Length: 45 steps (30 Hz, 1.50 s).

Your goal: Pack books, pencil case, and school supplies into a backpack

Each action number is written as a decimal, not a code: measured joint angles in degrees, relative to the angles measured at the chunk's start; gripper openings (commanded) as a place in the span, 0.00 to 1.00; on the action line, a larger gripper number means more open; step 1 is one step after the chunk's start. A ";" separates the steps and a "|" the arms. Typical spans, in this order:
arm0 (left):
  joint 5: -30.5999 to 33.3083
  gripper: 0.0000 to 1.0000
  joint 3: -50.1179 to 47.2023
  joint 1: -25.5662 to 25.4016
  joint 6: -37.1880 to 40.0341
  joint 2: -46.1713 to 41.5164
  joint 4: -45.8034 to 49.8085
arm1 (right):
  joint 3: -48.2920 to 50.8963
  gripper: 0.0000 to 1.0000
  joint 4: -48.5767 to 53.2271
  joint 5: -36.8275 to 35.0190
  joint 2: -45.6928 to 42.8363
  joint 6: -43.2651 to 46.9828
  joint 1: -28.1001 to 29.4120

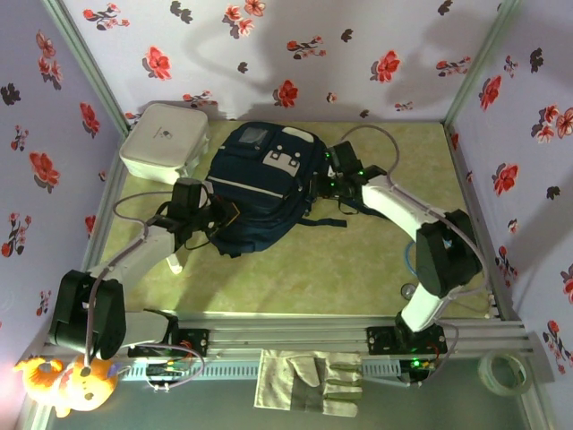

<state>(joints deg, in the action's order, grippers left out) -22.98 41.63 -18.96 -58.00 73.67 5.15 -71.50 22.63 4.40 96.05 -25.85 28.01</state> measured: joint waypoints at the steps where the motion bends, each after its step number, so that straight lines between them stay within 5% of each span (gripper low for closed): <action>1: 0.00 0.00 0.00 0.00 -0.28 0.00 -0.13 | 0.79 0.58 -1.31 1.53 -0.81 0.15 0.15; 11: -0.02 0.00 0.00 0.00 -1.90 0.37 -0.55 | -0.15 0.69 -10.25 10.95 1.64 -0.35 3.80; 21: -0.02 0.00 0.00 -0.04 -1.92 0.37 -0.57 | -7.37 0.80 -11.19 9.99 11.08 -1.86 4.79; 31: 0.28 0.00 0.00 -0.04 -1.90 0.87 -0.52 | -9.70 0.80 -10.84 16.85 14.14 2.91 6.01; 45: 0.24 0.00 0.00 -0.04 -1.86 2.05 -0.59 | 4.37 0.67 -13.44 24.94 5.70 8.92 8.44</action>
<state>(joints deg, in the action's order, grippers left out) -22.74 41.63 -19.00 -59.86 75.72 4.56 -67.13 9.19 29.34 101.75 -16.93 36.45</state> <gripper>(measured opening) 0.044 0.707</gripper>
